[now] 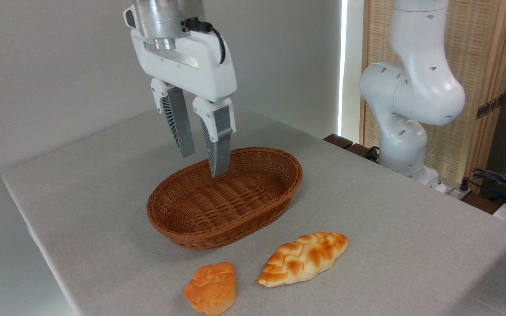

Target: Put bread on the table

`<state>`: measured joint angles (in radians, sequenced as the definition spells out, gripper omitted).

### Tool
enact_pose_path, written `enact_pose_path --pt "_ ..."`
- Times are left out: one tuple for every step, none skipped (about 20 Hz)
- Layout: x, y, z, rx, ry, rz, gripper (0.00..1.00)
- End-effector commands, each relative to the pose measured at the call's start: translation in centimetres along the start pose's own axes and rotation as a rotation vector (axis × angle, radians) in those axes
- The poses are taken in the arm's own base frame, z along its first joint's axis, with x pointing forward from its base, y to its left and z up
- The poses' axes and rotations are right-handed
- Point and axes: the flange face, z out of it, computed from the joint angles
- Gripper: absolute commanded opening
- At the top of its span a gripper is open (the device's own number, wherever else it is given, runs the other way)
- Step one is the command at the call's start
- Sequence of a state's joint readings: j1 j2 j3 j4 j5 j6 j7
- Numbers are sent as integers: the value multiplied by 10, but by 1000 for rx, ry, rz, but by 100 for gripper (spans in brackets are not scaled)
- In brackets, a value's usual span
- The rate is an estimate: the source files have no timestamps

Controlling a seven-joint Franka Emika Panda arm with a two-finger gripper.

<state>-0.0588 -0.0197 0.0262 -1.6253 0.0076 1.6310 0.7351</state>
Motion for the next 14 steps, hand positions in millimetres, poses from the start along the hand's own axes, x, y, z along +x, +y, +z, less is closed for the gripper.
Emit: enact_pose_path --pt "14 6 3 8 -12 11 100" --pt "13 5 3 8 -12 9 100" --pt "12 3 3 6 -10 8 100" --pt "11 2 3 5 -9 8 100" --pt "11 2 3 5 -9 8 100" --pt "11 2 4 3 -11 3 100" --pt "11 2 4 3 -11 1 100" --pt "11 2 3 5 -11 1 100" --pt "11 2 3 5 -11 1 100" --pt "10 2 4 6 -14 8 100" --pt "10 1 4 7 -13 12 100" --pt "10 0 4 9 -11 12 100" --pt "9 -1 4 10 -10 11 100" --pt "10 -2 6 7 -11 11 100"
